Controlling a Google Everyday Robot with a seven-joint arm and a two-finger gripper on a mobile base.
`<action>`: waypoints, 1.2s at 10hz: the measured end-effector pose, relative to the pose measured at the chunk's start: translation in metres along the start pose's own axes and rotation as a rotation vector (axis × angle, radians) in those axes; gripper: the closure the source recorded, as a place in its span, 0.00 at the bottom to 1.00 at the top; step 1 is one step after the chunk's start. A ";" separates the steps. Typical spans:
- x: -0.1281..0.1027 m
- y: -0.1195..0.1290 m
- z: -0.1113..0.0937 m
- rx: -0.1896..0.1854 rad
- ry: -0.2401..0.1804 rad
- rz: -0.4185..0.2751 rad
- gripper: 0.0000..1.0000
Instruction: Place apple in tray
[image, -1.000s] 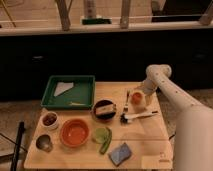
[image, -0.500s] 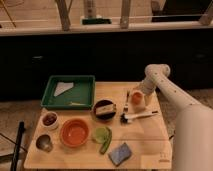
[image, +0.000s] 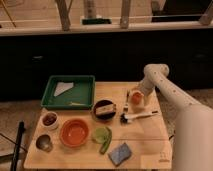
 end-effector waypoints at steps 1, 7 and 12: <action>-0.002 -0.001 0.000 0.002 0.001 -0.006 0.51; -0.010 -0.001 -0.009 -0.019 -0.007 -0.019 1.00; -0.014 -0.006 -0.046 0.019 0.002 -0.054 1.00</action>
